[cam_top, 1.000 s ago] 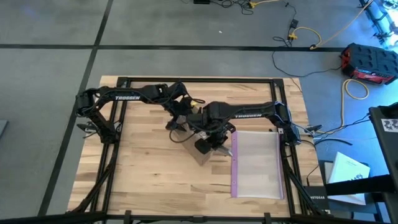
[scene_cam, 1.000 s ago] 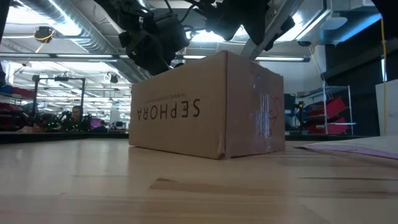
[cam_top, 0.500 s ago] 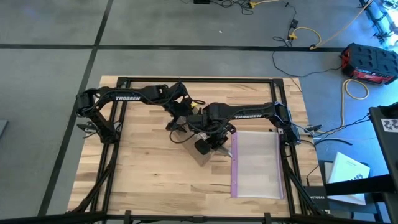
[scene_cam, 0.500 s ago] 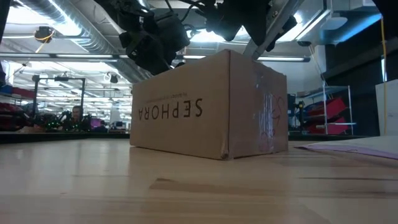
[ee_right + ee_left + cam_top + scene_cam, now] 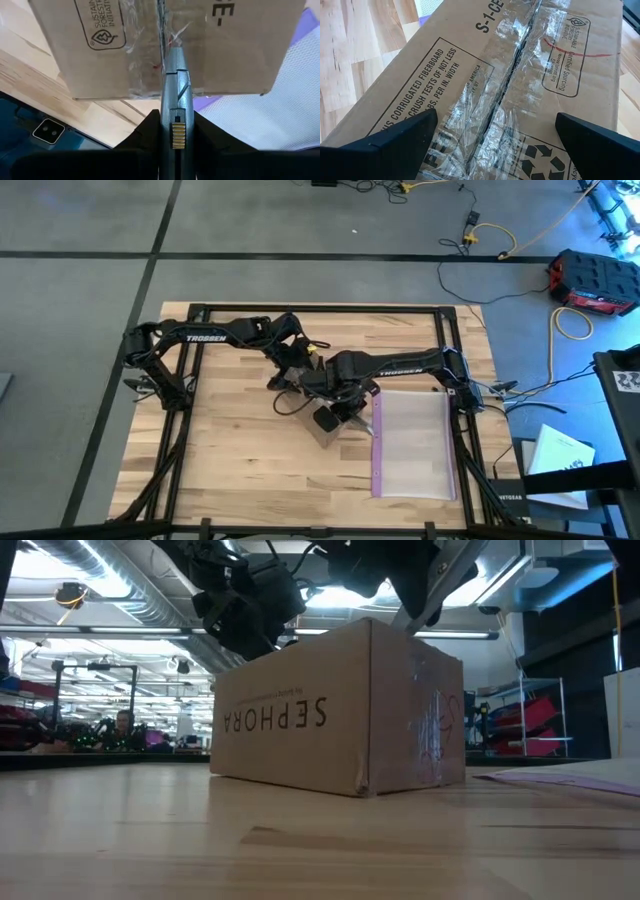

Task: Unpack boxes
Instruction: Open the cardboard box using the cutter

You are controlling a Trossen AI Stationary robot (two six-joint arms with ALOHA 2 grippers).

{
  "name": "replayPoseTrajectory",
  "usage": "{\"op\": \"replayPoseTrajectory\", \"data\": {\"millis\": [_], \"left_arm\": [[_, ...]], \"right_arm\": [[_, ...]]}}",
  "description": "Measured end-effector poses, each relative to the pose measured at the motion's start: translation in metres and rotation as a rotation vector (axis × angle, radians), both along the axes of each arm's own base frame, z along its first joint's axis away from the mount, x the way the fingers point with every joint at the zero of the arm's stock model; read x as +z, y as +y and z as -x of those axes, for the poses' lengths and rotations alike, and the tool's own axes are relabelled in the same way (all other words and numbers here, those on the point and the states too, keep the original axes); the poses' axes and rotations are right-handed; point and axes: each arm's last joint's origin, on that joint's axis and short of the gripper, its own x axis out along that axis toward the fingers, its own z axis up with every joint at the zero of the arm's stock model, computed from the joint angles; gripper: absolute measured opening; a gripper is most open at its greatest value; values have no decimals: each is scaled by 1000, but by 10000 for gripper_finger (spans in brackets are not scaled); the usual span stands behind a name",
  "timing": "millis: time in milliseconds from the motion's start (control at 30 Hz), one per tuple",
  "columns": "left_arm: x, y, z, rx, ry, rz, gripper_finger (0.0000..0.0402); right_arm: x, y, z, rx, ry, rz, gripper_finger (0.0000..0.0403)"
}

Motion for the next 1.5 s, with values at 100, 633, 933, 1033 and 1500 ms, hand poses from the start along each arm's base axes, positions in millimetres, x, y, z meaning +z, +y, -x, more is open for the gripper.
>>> {"op": "replayPoseTrajectory", "data": {"millis": [100,633,933,1033,1500], "left_arm": [[0,0,0,0,-1,0,400],[0,2,0,4,-3,-3,400],[0,2,0,7,-2,-2,400],[0,2,0,8,-2,-1,400],[0,2,0,10,0,-3,400]], "right_arm": [[0,0,0,1,1,-2,57],[-1,20,3,60,-12,91,57],[-1,29,4,67,-19,150,57],[3,31,4,73,-40,180,57],[3,19,0,59,-35,95,57]]}}
